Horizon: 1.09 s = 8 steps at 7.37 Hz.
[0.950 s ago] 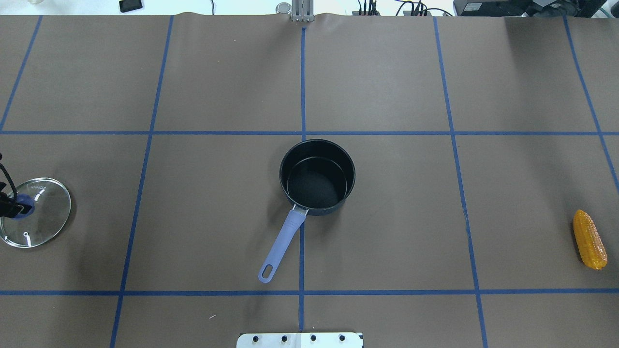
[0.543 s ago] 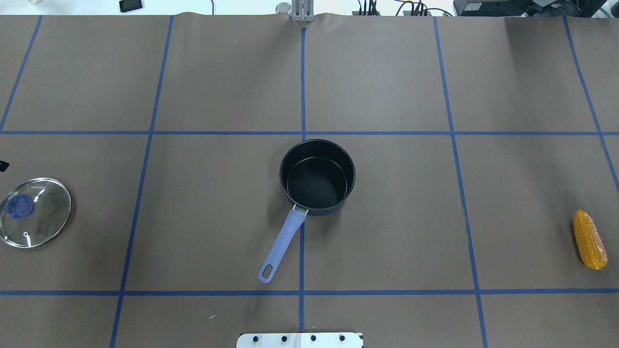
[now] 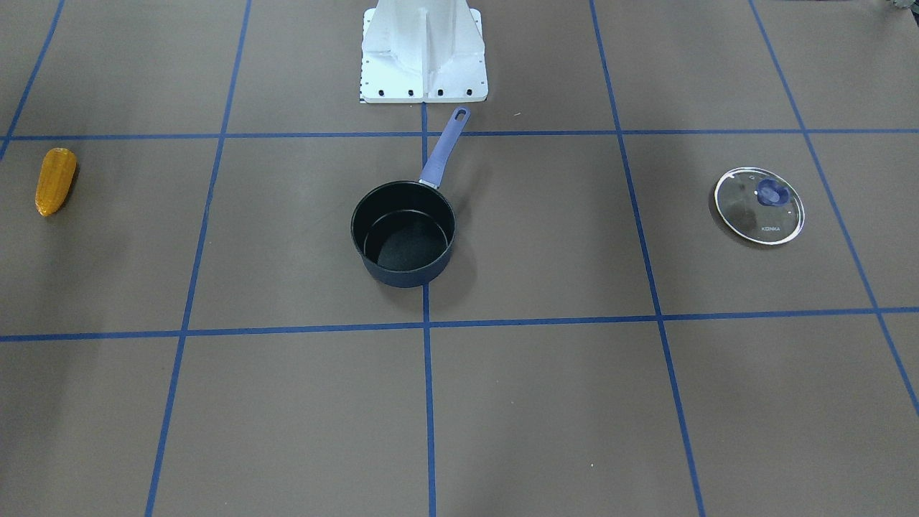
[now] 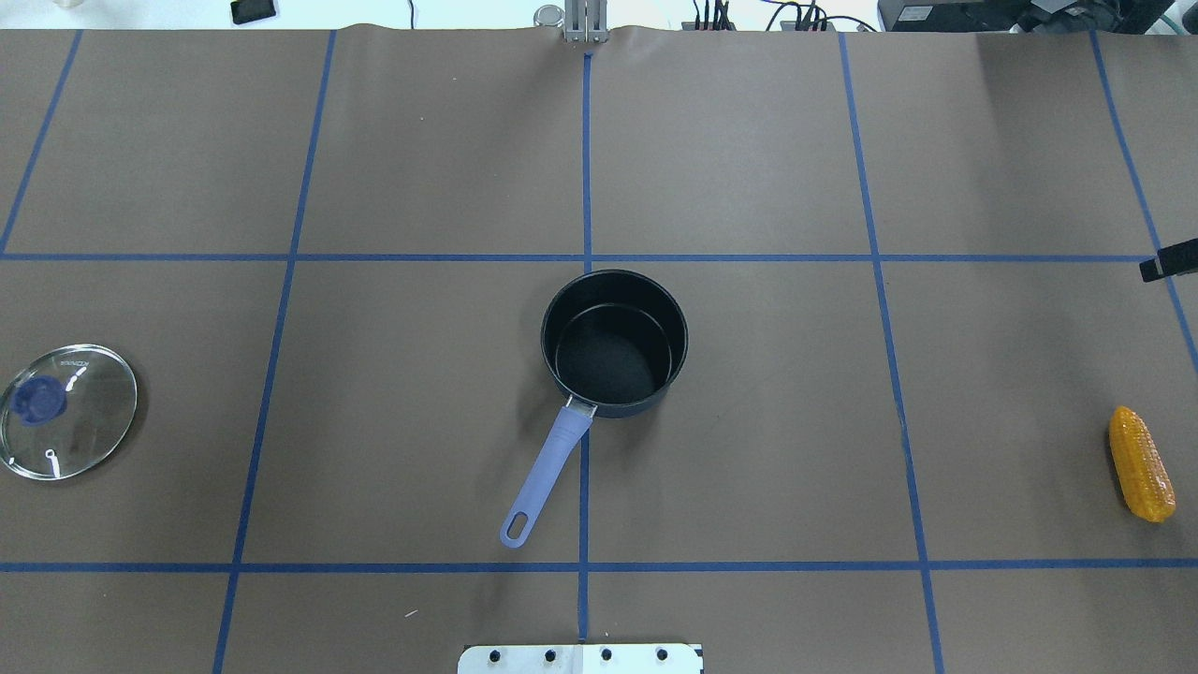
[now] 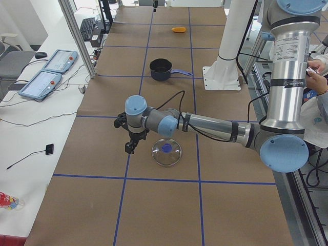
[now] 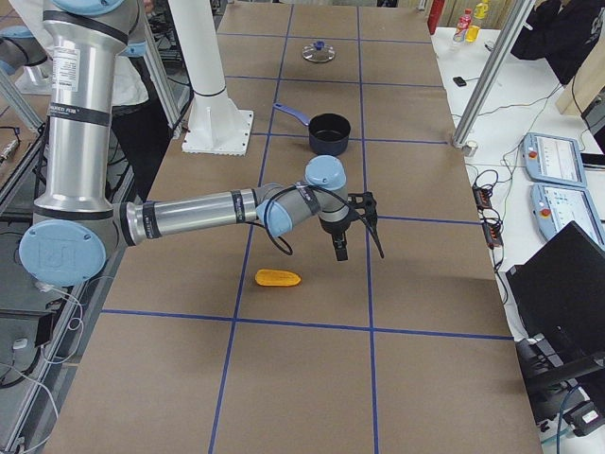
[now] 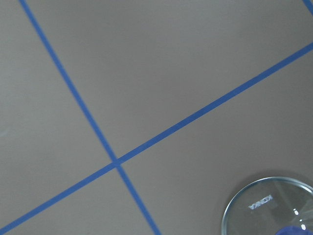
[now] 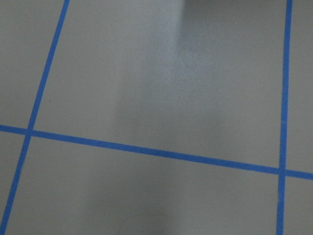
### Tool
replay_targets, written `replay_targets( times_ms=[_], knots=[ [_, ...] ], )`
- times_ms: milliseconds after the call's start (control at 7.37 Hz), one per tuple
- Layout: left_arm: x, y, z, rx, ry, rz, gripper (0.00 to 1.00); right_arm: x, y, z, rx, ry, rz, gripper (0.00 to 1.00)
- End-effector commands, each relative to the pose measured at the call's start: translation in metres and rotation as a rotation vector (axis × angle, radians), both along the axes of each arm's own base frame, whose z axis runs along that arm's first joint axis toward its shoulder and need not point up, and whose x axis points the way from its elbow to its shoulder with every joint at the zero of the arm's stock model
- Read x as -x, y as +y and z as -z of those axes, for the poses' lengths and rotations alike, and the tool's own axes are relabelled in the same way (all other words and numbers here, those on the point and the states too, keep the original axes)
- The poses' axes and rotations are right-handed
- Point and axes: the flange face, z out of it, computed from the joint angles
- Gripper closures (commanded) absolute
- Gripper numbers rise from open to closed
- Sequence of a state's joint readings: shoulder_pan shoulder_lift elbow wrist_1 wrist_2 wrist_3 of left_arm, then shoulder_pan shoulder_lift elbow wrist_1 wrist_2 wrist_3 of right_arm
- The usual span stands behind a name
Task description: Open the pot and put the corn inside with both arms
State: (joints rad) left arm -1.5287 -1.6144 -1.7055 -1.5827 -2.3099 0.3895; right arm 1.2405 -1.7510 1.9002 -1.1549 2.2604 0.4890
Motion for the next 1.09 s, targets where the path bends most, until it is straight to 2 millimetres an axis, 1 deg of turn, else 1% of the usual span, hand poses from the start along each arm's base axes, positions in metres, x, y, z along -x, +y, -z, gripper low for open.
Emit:
replay_targets(
  times_ms=[0,136,271,407,543,679,950],
  knots=[
    [0.024,0.014,-0.028,0.027,-0.001,0.017,0.02,0.007,0.062,-0.019,0.043,0.005,0.012,0.0],
    [0.029,0.015,-0.026,0.026,0.002,0.033,0.02,0.002,0.09,-0.039,0.052,0.009,-0.027,0.01],
    [0.03,0.015,-0.031,0.041,-0.004,0.041,0.02,0.002,0.104,-0.061,0.055,0.016,-0.047,0.01],
    [0.03,0.014,-0.027,0.034,-0.005,0.04,0.02,0.009,0.109,-0.088,0.055,0.03,-0.071,0.01],
    [0.03,0.014,-0.026,0.031,-0.006,0.04,0.02,0.022,0.115,-0.11,0.053,0.028,-0.095,0.01],
    [0.03,0.014,-0.026,0.03,-0.006,0.039,0.02,0.044,0.121,-0.113,0.054,0.027,-0.11,0.01],
    [0.029,0.012,-0.024,0.024,-0.006,0.037,0.02,0.091,0.134,-0.113,0.049,0.06,-0.142,0.01]
  ],
)
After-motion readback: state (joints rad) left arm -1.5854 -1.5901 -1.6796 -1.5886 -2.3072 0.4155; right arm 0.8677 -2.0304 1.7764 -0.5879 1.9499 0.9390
